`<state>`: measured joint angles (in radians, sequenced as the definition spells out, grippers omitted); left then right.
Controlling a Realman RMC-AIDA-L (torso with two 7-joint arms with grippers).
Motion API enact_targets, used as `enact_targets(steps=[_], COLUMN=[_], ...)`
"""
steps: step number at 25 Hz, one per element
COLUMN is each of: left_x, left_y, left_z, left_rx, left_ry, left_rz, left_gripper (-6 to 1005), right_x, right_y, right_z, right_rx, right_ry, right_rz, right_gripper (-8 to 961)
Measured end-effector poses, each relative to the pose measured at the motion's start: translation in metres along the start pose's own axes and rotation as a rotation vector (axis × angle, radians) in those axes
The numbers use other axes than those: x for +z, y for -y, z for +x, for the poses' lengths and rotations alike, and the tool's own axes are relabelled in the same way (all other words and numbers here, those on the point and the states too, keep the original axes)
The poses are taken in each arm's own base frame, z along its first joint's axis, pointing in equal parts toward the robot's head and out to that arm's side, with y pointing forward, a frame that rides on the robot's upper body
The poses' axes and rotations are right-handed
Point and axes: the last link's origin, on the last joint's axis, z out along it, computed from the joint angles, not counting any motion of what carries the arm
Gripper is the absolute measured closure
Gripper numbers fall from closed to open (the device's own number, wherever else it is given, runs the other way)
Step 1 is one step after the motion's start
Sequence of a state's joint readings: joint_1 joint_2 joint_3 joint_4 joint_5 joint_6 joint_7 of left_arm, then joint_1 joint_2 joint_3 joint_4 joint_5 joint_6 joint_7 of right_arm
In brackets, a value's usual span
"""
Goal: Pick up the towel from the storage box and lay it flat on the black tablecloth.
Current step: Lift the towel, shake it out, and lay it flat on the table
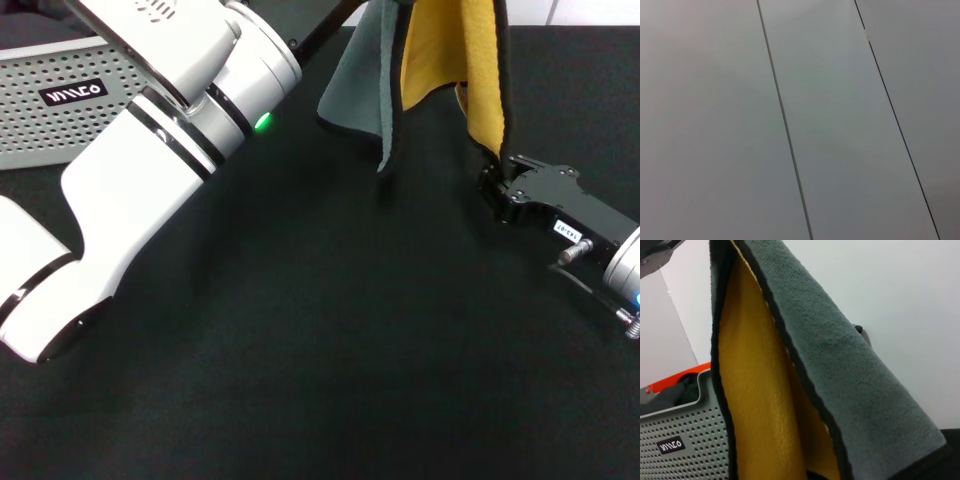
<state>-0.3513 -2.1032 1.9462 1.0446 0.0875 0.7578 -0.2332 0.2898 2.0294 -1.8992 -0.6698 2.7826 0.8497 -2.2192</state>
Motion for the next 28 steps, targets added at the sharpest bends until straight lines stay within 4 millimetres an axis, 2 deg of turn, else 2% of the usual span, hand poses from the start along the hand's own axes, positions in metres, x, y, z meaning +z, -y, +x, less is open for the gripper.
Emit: enact_targets(steps=[7, 12, 14, 28], left_x=[-0.001, -0.0015, -0.0016, 0.0001], left_y=[0.0007, 0.0012, 0.0013, 0.0029], left_z=[-0.0005, -0.0007, -0.0007, 0.0008], left_rx=[0.0, 0.0, 0.0, 0.002], left_ry=[0.002, 0.003, 0.003, -0.003], left_rz=[0.003, 0.006, 0.006, 0.008], left_gripper=[978, 979, 979, 978], right_x=[-0.0003, 0.0009, 0.0002, -0.0043], right_y=[0.0002, -0.0014, -0.0026, -0.002], right_z=[-0.0004, -0.0023, -0.0032, -0.0014], right_rx=[-0.005, -0.015, -0.016, -0.036], right_ry=[0.002, 0.011, 0.02, 0.023], right_rz=[0.001, -0.013, -0.026, -0.034], right_gripper=[790, 811, 888, 841])
